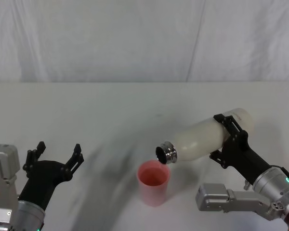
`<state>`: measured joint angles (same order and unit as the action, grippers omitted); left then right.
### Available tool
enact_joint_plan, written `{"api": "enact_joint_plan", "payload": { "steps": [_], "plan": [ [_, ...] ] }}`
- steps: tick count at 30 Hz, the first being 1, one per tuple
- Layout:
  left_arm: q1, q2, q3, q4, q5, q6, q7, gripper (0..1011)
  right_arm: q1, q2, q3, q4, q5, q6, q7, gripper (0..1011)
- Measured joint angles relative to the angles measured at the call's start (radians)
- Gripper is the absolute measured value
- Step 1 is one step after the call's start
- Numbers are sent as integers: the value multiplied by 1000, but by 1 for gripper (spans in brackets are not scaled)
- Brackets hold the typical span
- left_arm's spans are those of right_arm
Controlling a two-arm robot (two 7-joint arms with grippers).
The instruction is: Grasp the thermos with one hand and pour water into the cup lid.
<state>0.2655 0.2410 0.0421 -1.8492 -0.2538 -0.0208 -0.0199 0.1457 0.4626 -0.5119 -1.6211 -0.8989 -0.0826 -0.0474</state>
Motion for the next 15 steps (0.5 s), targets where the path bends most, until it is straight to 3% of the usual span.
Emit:
{"api": "enact_joint_plan", "payload": {
  "steps": [15],
  "plan": [
    [0,0,0,0,0,0,0,1001,6,3,-3,1,0,-2,-1,961]
  ]
}}
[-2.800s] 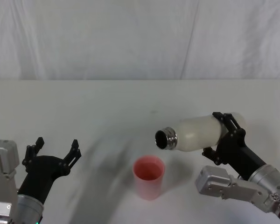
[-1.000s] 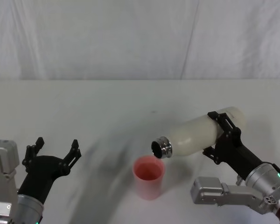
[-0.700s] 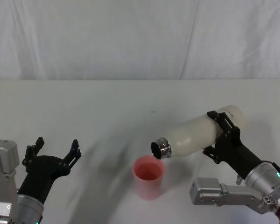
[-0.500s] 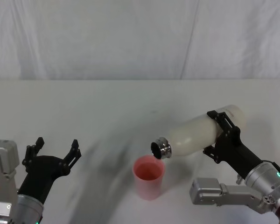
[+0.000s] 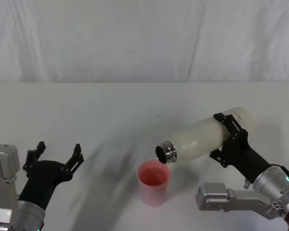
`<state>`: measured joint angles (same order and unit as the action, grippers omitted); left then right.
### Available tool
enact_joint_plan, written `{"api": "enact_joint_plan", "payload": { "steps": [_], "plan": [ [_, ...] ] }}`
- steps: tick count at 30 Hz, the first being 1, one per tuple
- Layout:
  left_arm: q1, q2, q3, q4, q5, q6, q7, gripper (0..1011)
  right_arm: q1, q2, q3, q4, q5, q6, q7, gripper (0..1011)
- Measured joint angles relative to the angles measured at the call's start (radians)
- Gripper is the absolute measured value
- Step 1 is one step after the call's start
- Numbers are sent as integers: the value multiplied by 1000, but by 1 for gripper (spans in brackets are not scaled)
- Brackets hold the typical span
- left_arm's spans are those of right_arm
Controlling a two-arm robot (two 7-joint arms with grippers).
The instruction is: Grasp the thermos with one hand and pour water into the cup lid.
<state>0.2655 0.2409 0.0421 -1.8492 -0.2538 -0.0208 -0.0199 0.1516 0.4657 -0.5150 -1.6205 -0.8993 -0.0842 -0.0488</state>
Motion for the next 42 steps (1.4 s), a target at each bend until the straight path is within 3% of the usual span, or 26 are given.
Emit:
{"api": "enact_joint_plan", "payload": {
  "steps": [42],
  "plan": [
    [0,0,0,0,0,0,0,1001,13,13,-22,0,-40,5,-16,961]
  ]
}}
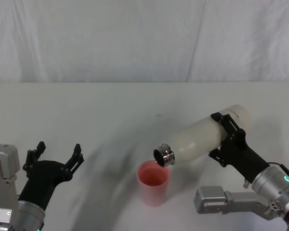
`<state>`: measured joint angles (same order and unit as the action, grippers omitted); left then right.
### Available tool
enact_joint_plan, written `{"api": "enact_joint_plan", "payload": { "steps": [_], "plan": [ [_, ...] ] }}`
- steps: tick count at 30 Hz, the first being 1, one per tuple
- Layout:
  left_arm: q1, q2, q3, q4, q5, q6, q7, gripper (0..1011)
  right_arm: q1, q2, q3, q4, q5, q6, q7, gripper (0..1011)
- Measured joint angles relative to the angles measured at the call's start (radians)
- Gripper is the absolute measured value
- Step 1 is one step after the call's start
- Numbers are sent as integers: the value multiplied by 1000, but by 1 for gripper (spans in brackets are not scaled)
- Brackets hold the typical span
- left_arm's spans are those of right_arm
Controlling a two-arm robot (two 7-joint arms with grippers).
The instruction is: Grasp the thermos with one hand and pour water into the cup lid.
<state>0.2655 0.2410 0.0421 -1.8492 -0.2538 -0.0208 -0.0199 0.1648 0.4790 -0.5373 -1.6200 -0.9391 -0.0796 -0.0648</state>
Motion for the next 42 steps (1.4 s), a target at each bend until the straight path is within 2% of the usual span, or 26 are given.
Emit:
{"api": "enact_joint_plan", "payload": {
  "steps": [42],
  "plan": [
    [0,0,0,0,0,0,0,1001,18,16,-24,5,-36,8,-12,961]
  ]
}}
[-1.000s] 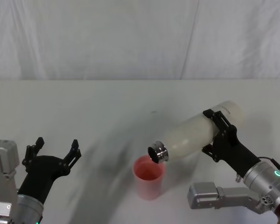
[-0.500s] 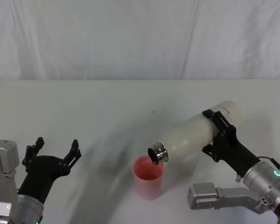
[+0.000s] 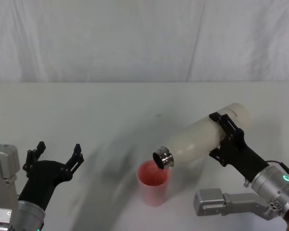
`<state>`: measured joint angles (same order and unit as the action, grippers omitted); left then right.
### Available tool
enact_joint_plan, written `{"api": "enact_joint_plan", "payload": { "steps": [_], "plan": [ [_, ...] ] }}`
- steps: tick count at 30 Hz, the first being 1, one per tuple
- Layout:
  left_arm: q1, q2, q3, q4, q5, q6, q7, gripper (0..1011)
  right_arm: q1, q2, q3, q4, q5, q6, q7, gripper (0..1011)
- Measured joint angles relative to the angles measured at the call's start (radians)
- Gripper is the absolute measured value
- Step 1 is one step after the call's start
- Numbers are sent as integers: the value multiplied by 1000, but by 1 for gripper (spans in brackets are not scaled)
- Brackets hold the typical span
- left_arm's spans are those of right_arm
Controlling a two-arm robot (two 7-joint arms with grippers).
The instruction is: Grasp the thermos with one hand and pour water into the cup lid.
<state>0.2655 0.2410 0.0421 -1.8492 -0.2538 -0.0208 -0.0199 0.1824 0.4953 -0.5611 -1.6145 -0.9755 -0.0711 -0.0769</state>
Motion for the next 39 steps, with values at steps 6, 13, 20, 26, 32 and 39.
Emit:
{"api": "enact_joint_plan", "payload": {
  "steps": [6,13,20,26,32,39],
  "plan": [
    [0,0,0,0,0,0,0,1001,2,1,-1,-1,-1,0,0,962],
    [0,0,0,0,0,0,0,1001,6,2,-2,0,-1,-1,0,961],
    [0,0,0,0,0,0,0,1001,12,2,-4,1,-2,-1,2,961],
    [0,0,0,0,0,0,0,1001,14,2,-7,4,-3,-2,2,961],
    [0,0,0,0,0,0,0,1001,18,1,-10,8,-6,-2,2,961],
    [0,0,0,0,0,0,0,1001,18,3,-10,8,-8,0,2,961]
  ]
}}
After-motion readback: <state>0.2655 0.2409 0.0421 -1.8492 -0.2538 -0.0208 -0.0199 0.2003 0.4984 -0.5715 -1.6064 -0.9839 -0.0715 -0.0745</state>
